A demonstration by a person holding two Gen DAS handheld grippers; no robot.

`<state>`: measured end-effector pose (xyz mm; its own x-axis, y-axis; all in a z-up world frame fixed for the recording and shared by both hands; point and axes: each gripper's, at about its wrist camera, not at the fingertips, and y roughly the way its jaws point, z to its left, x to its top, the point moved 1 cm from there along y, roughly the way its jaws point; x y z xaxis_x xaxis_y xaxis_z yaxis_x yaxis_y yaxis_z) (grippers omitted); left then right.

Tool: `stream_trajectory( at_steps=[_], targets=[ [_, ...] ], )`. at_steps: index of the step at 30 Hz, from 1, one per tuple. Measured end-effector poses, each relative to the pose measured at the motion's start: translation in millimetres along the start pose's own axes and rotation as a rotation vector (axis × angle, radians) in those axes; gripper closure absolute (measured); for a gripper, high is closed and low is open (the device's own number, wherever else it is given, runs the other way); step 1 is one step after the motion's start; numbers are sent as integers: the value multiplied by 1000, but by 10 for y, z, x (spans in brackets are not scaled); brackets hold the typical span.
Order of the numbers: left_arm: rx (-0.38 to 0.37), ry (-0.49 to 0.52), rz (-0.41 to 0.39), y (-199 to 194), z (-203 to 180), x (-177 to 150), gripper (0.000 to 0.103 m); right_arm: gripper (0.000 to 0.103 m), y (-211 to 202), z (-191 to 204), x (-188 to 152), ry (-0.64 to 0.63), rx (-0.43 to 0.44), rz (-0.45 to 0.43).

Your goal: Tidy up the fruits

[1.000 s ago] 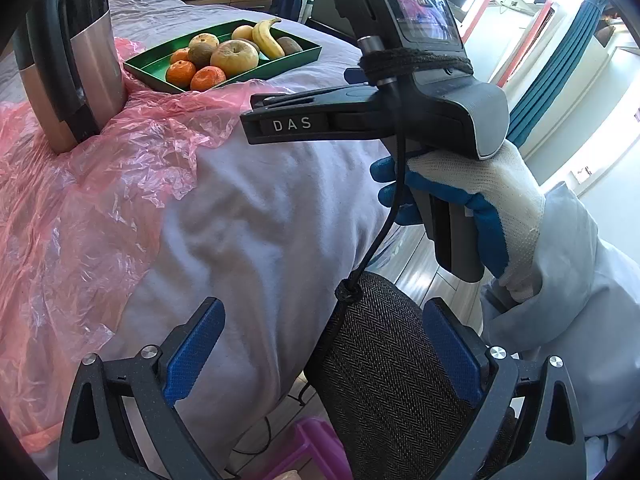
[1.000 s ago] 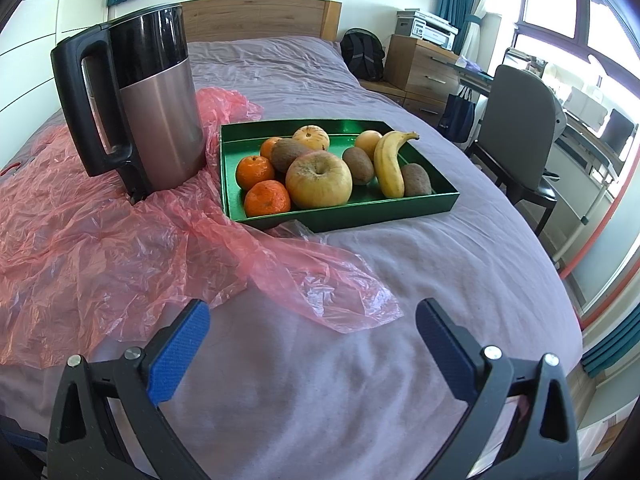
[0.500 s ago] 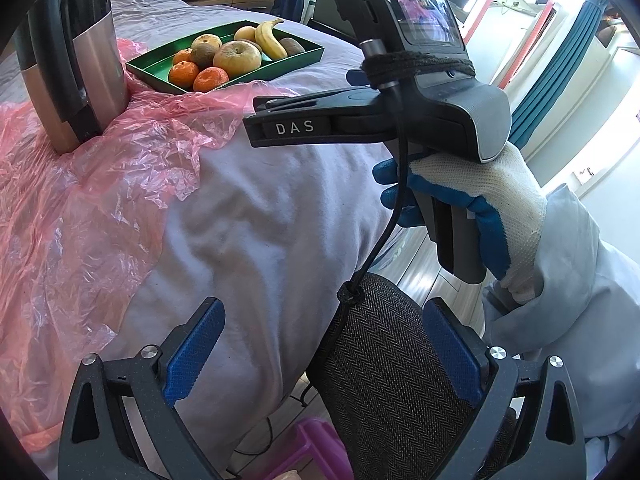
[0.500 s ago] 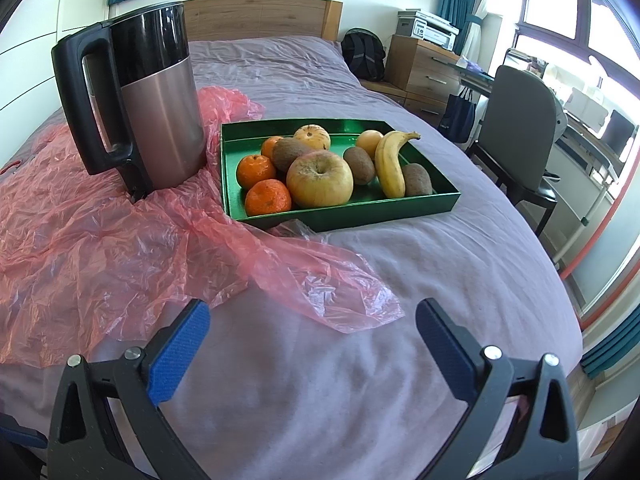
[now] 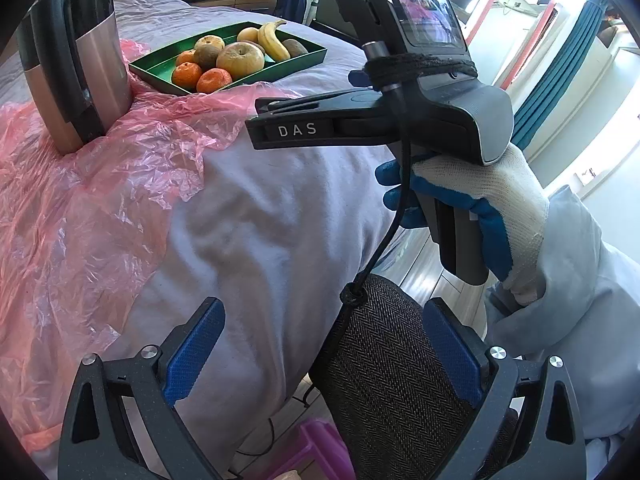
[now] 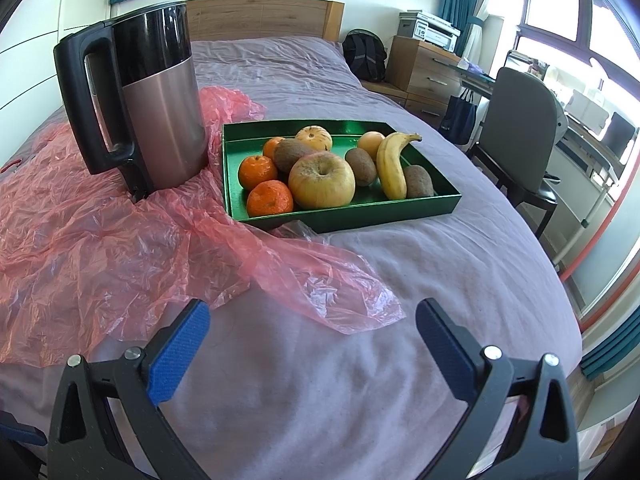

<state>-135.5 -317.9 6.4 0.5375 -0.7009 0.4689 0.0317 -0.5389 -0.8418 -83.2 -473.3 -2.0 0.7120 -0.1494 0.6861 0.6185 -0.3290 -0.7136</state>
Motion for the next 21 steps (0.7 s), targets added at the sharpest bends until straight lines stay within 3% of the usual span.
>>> stream_trajectory(
  at_steps=[14,17,21],
  targets=[
    [68,-2,-31,-63,3,-16,5,0,-92,71,60,-17,4,-17],
    [140,-14,-64,-101,82,-42,5,0,-124,86,71,-21,8,-22],
    [309,-52,-152,-195,280,-108,5,0,-184,142,69,-25,24,-30]
  ],
)
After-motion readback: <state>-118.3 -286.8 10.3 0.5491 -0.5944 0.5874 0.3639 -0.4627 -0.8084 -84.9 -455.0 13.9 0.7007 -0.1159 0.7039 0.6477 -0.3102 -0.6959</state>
